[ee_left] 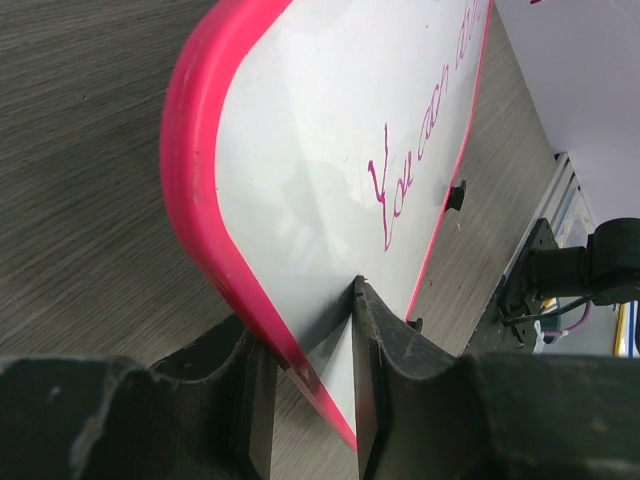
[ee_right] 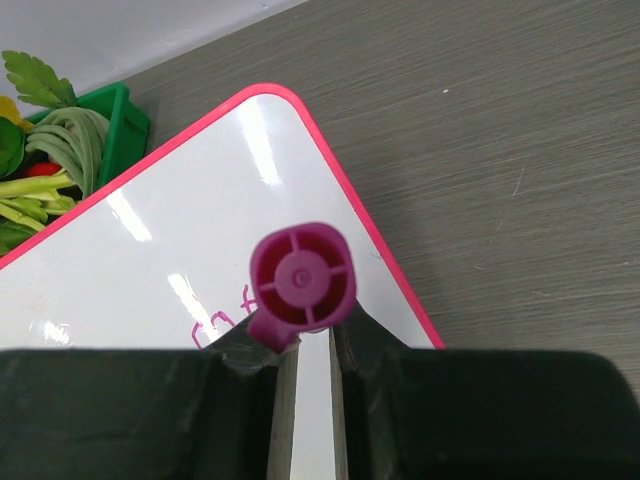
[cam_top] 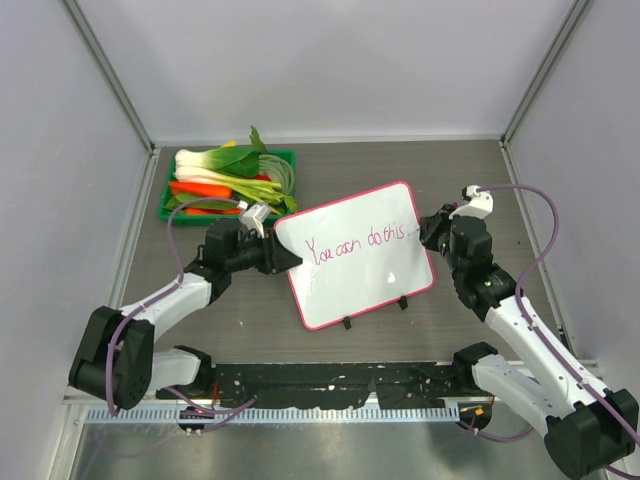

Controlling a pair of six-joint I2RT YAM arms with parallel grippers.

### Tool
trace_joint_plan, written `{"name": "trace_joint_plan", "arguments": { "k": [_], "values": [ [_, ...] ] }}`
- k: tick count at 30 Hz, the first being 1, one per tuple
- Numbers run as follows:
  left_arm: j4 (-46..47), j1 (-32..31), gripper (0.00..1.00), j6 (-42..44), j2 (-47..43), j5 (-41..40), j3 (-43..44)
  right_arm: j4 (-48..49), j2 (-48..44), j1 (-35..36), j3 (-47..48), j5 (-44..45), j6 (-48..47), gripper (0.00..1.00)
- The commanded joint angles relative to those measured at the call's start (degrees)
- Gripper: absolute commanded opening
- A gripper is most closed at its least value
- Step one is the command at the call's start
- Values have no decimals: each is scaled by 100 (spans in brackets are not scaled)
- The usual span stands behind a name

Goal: Write a sentence on the whiteboard

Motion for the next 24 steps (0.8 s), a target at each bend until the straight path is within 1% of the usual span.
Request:
{"name": "trace_joint_plan", "arguments": {
  "k": [1,5,7,10,12,13,14,17,19,20,22,23,24],
  "values": [
    [-356,70,1,1012,52,-1378,-242,27,-20,-4,216,-245,121,1],
    [-356,70,6,1021,-9,-1413,-259,-236,-46,-12,234,-377,86,1],
    [-356,61,14,1004,-53,-1474,-277,-333,-125,-21,181,-447,103,1],
    [-330,70,39,995,-167,-1535,-338,-483,-230,-4,85,-605,226,1],
    [-286,70,52,986,-307,-1580,-400,-597,-301,-12,67,-710,305,1],
    [-259,70,61,977,-378,-1597,-452,-650,-344,-12,67,-755,340,1],
    [-233,61,72,960,-500,-1684,-505,-737,-362,-12,58,-851,349,1],
    [-110,79,91,951,-939,-1887,-716,-966,-485,-21,23,-1088,463,1],
    [-49,70,97,933,-1221,-2019,-891,-1150,-547,-21,5,-1299,551,1],
    [-31,70,99,925,-1344,-2080,-945,-1203,-590,-12,5,-1352,639,1],
    [4,79,100,890,-1642,-2212,-1068,-1370,-635,-21,-21,-1502,805,1],
    [13,79,100,881,-1766,-2317,-1120,-1458,-670,-21,-39,-1859,859,1],
    [5,70,100,872,-1863,-2370,-1156,-1520,-705,-21,-48,-1993,946,1]
  ]
}}
